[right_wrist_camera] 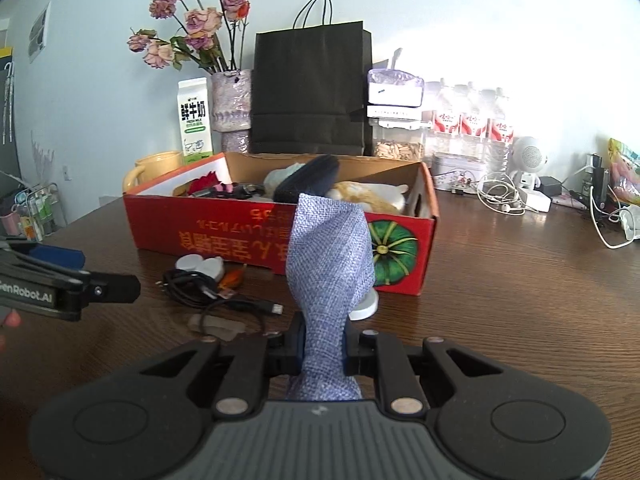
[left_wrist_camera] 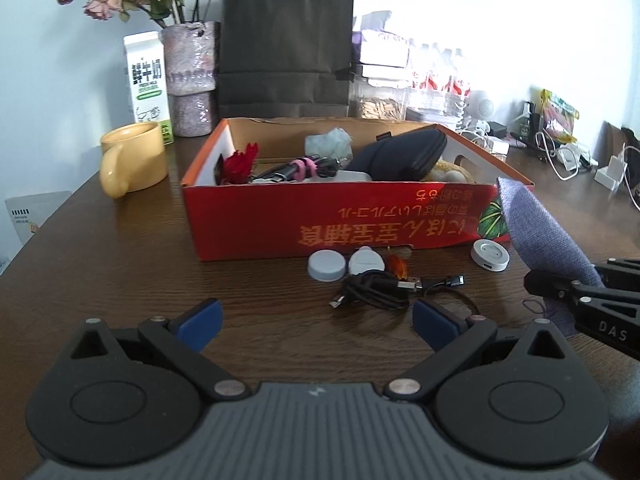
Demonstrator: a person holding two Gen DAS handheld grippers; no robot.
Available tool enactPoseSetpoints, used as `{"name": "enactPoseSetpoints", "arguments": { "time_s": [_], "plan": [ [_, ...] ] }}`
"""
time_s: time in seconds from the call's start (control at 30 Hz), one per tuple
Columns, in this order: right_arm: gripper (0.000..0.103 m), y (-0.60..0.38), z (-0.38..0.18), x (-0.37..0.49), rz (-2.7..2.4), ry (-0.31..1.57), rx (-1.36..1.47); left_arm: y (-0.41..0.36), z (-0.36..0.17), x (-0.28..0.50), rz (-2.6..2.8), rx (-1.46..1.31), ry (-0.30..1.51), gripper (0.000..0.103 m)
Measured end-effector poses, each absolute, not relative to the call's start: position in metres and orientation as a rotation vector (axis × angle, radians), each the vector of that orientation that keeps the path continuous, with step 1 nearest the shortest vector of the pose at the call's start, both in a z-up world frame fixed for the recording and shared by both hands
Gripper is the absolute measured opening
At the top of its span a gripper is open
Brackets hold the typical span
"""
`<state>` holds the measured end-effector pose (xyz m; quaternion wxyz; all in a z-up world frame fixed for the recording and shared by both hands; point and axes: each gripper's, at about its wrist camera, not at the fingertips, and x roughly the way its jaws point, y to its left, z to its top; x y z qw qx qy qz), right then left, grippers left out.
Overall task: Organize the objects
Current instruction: 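Grasp the small black cable with the left tool while the right tool carries the cloth toward the box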
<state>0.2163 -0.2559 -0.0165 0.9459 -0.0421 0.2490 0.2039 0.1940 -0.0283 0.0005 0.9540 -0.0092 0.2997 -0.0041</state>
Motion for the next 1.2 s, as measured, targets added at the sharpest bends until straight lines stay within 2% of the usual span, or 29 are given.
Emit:
{"name": "enactPoseSetpoints", "arguments": {
  "time_s": [0.93, 1.0, 1.03, 1.1, 1.13, 1.2],
  "plan": [
    [0.014, -0.263, -0.017, 0.22, 0.43, 0.51, -0.072, -0.051, -0.024, 0.243, -0.008, 0.034, 0.663, 0.101],
    [0.014, -0.263, -0.017, 0.221, 0.431, 0.513, -0.071, -0.051, -0.025, 0.243, -0.02, 0.027, 0.664, 0.094],
    [0.014, -0.263, -0.017, 0.221, 0.432, 0.514, -0.07, -0.051, -0.025, 0.243, -0.027, 0.025, 0.666, 0.087],
    [0.014, -0.263, -0.017, 0.221, 0.434, 0.515, -0.069, -0.052, -0.024, 0.241, -0.045, 0.022, 0.656, 0.071],
    [0.015, -0.263, -0.017, 0.221, 0.435, 0.515, -0.068, -0.053, -0.024, 0.24, -0.05, 0.023, 0.649, 0.059],
    [0.014, -0.263, -0.017, 0.221, 0.434, 0.515, -0.065, -0.053, -0.024, 0.238, -0.061, 0.015, 0.639, 0.053]
  ]
}}
